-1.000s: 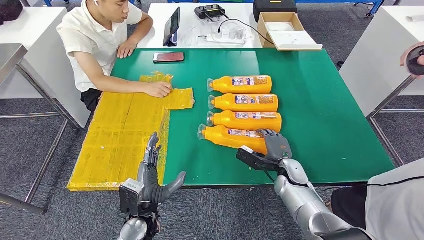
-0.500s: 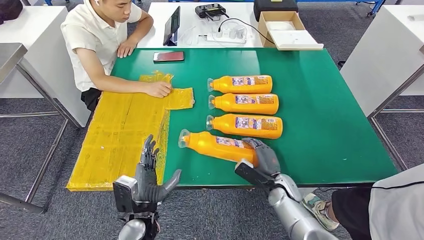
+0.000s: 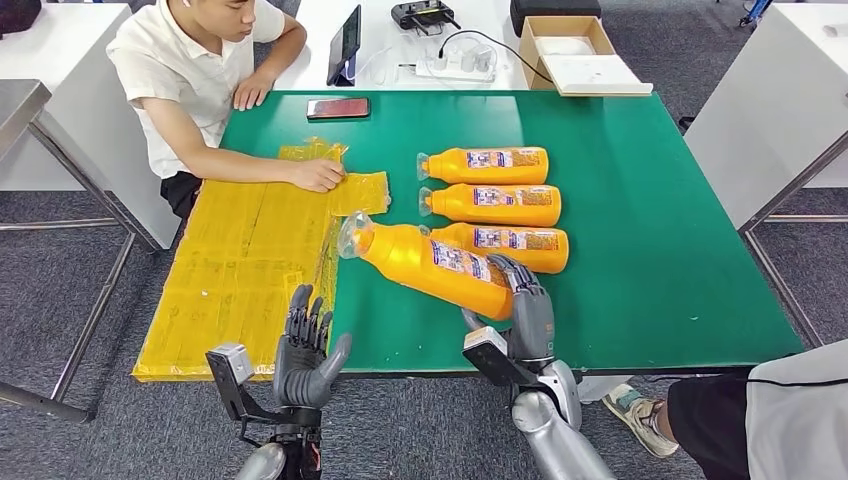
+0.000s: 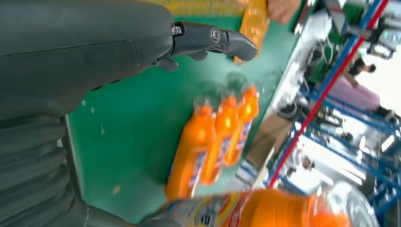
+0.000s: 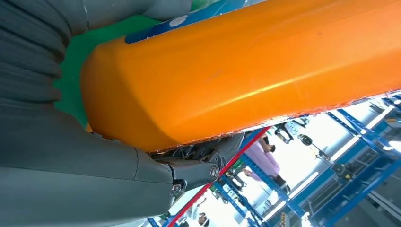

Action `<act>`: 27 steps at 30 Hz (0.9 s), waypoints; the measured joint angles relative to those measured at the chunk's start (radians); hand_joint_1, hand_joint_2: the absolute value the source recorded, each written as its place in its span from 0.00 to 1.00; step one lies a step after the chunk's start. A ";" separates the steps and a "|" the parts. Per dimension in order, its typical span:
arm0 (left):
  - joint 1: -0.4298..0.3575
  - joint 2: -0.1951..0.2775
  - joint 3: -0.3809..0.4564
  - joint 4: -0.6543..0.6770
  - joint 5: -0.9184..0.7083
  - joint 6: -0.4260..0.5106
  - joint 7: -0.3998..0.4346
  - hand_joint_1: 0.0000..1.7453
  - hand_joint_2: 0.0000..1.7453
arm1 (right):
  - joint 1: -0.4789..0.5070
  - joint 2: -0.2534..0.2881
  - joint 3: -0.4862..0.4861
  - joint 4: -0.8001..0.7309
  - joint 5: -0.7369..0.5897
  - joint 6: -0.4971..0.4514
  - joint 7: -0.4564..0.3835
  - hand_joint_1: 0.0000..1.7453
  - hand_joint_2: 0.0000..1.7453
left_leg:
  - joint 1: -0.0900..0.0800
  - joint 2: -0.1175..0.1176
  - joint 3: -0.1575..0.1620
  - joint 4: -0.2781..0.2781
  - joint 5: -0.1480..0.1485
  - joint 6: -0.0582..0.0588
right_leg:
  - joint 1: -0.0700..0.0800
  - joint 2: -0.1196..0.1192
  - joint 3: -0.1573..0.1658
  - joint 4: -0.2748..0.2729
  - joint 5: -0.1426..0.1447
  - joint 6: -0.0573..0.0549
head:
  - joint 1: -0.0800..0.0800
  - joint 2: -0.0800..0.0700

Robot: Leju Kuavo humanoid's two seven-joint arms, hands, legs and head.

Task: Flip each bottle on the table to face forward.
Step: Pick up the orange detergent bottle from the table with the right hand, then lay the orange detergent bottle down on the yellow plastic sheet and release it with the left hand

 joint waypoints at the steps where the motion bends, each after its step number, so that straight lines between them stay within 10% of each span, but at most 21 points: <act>1: 0.003 0.002 -0.006 -0.007 0.003 -0.015 -0.002 0.00 1.00 | 0.000 0.000 0.004 -0.001 -0.004 0.001 -0.002 1.00 1.00 | 0.000 0.000 0.000 0.000 0.000 0.000 | 0.000 0.000 0.000 0.000 0.000 0.000 | 0.000 0.000; 9: 0.021 0.022 -0.051 -0.070 0.026 -0.186 -0.003 0.00 1.00 | -0.017 0.033 0.078 0.034 0.022 0.072 -0.041 1.00 1.00 | 0.001 0.000 -0.001 0.000 0.000 0.000 | 0.001 0.000 -0.001 0.000 0.000 0.000 | 0.000 0.000; 27: -0.002 0.019 -0.024 -0.063 0.023 -0.127 -0.010 0.00 1.00 | -0.067 0.157 0.346 0.239 0.049 0.092 -0.092 1.00 1.00 | 0.001 0.001 -0.001 0.000 0.000 0.000 | 0.001 0.000 -0.002 0.000 0.000 0.000 | 0.000 0.000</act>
